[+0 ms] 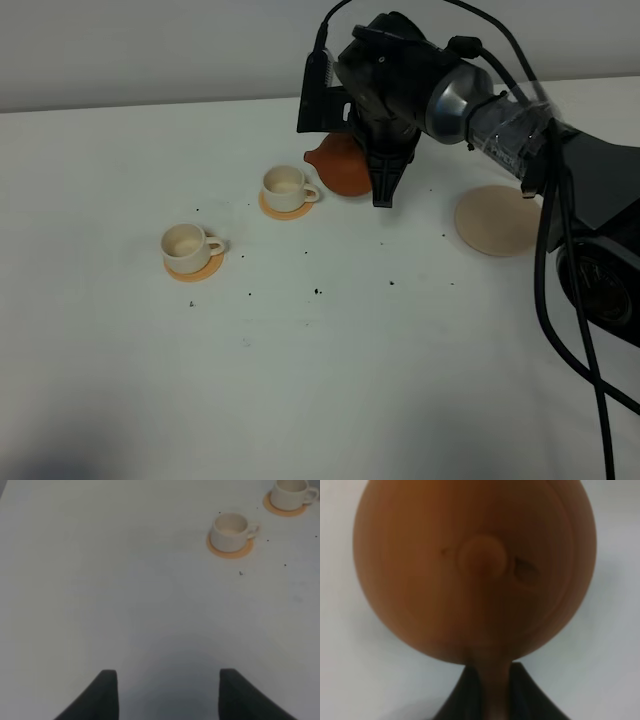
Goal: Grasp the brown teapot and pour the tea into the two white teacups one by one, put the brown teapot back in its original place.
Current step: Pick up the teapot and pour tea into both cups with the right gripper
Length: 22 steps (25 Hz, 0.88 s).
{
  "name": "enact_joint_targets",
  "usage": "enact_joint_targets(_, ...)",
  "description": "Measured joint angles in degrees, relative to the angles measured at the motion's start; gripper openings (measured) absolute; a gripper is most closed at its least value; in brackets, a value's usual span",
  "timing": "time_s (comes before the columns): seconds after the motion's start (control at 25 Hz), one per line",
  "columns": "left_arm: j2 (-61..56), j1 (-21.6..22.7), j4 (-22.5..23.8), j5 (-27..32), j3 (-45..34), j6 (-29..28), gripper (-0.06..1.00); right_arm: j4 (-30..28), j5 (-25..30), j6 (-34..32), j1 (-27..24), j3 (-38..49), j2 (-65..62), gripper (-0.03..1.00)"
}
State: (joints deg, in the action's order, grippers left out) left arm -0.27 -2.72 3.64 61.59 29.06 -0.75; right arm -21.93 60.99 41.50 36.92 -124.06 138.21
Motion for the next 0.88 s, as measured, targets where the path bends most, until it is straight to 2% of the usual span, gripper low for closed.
enact_joint_targets(0.2,0.0,0.0,0.0,0.0,0.0,0.0,0.46,-3.72,-1.27,0.0,1.18,0.0,0.06,0.11)
enact_joint_targets(0.88,0.0,0.0,0.0,0.0,0.0,0.0,0.46,-9.32,-3.67,3.19,3.39,0.0,0.25,0.11)
